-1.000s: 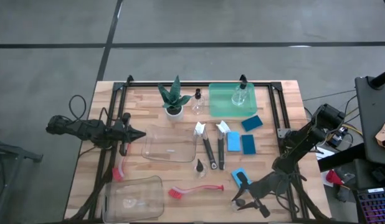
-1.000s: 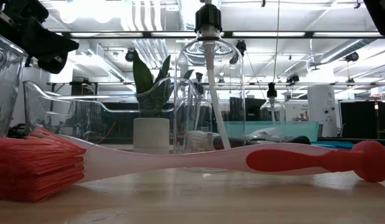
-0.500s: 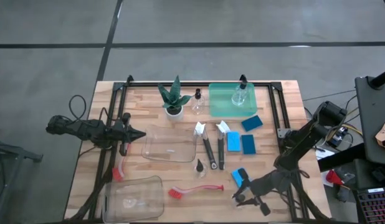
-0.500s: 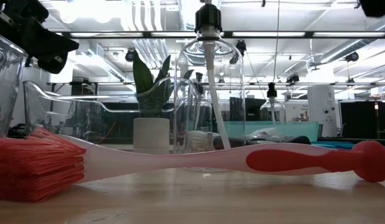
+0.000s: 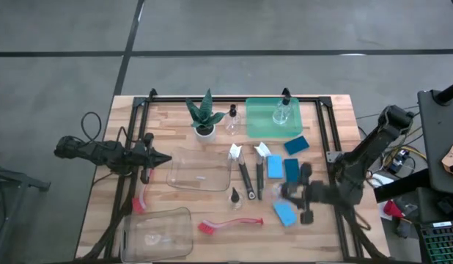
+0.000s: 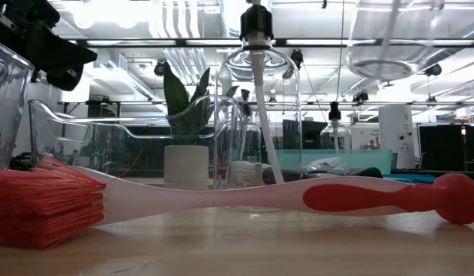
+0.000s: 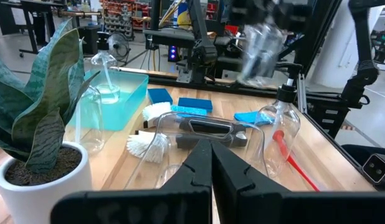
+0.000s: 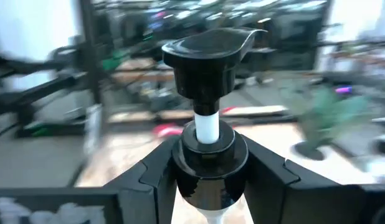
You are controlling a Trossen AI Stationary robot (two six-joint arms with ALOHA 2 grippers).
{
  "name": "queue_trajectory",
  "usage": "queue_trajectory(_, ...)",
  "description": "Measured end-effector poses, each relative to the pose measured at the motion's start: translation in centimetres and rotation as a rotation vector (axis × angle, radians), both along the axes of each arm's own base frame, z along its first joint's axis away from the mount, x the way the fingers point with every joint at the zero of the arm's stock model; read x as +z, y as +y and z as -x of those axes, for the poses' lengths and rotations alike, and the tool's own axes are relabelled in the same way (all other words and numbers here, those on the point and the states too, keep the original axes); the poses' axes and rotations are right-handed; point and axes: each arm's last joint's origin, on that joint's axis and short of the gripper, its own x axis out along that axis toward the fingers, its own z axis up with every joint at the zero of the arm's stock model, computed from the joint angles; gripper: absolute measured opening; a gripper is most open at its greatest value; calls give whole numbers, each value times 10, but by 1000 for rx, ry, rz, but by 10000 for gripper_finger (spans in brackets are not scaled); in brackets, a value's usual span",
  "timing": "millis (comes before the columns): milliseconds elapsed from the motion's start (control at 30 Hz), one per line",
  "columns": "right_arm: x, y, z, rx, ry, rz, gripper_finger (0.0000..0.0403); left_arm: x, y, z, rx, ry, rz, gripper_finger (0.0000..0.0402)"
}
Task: Pick & Place Kitchen Sink Supplies
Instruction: Put the transparent soap dispenser into the blue bin
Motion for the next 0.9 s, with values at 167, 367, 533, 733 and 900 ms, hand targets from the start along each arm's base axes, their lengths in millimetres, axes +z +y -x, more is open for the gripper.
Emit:
queue_trajectory(167,18,-29,3,-215,-45,-36,134,0,0,0,0,0,0,0)
queue_trajectory(367,28,-64,4,-406,-44,-19,142,0,0,0,0,0,0,0)
queue_trajectory(533,33,-93,5,-538,-57,-50,143,0,0,0,0,0,0,0)
queue_trajectory(733,30,-122,6,-698,-50,-81,134,0,0,0,0,0,0,0)
queue_trajectory(900,22,-145,4,-778,-27,-126,141,0,0,0,0,0,0,0)
